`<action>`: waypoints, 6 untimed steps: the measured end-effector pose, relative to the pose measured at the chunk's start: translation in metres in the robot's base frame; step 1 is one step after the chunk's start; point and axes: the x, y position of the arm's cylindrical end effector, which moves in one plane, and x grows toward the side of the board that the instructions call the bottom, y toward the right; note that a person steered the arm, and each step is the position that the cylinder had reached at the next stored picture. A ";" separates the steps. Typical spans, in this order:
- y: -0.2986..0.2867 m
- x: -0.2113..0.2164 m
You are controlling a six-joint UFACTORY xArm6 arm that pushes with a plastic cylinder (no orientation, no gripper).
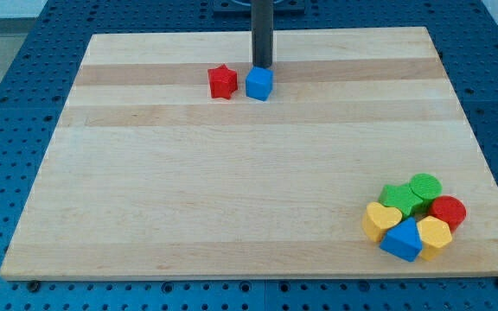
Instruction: Place the blue cube vertically below the red star
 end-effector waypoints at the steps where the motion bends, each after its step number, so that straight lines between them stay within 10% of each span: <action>1: 0.004 0.022; 6: -0.045 0.100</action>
